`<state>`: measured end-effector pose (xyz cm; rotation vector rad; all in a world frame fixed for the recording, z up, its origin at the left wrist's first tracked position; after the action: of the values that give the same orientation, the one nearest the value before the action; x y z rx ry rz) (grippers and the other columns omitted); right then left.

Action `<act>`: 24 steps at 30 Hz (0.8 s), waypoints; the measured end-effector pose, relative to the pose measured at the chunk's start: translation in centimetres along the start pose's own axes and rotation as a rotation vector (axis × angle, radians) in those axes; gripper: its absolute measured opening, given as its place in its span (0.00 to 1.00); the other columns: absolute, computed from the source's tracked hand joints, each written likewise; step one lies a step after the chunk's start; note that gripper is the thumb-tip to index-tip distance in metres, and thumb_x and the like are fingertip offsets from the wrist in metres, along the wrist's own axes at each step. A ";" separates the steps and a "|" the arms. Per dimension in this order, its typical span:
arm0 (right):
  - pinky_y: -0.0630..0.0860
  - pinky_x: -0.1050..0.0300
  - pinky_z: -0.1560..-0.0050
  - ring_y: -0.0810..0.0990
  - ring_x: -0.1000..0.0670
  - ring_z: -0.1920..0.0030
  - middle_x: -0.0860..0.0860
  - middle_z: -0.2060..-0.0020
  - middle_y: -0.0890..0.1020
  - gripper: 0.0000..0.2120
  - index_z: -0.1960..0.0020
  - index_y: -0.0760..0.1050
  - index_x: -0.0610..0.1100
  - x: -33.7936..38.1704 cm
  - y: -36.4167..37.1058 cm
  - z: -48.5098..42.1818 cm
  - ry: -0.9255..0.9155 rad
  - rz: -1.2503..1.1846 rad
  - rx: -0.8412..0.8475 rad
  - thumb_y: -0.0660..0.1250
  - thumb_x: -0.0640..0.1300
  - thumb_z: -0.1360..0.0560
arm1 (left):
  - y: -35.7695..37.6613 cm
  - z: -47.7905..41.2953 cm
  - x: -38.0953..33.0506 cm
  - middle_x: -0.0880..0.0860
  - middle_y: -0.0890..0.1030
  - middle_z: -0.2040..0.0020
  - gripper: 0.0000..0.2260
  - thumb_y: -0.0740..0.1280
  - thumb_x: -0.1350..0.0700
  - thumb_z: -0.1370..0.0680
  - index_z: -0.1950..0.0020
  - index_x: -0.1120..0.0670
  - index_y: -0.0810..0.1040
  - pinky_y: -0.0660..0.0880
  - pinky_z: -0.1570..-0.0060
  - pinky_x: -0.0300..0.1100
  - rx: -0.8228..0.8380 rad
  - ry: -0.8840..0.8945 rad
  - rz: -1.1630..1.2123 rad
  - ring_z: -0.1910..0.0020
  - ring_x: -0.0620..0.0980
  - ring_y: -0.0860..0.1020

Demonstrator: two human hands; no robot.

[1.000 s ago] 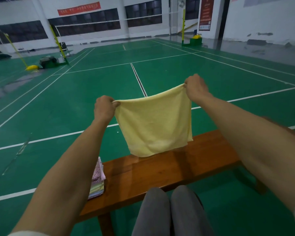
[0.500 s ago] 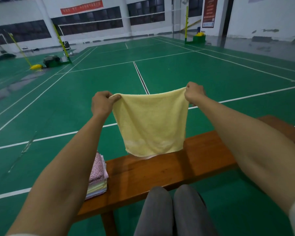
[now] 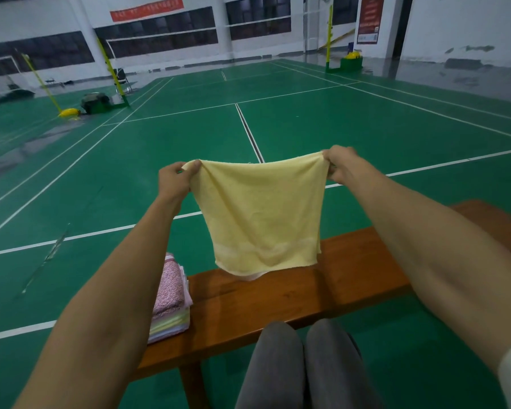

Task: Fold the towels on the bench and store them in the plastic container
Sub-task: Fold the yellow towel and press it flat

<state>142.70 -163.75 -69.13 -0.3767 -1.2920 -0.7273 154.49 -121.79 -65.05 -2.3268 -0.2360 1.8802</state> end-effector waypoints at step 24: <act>0.83 0.49 0.45 0.84 0.46 0.48 0.46 0.51 0.85 0.04 0.56 0.83 0.45 2.6 1.1 -0.2 -0.331 0.311 0.110 0.76 0.39 0.26 | -1.0 0.5 3.1 0.58 0.81 0.57 0.13 0.76 0.50 0.24 0.56 0.60 0.82 0.84 0.57 0.51 0.006 -0.109 -0.016 0.59 0.54 0.80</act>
<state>143.87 -163.80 -66.59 -0.6114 -1.5324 -0.3371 154.61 -120.17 -67.91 -2.2142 -0.2606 2.0000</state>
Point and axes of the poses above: each hand's wrist, its own z-axis away from the middle knuckle, its own y-axis out of the palm, x = y × z, the point moved 10 cm from there along -z, towards the middle knuckle
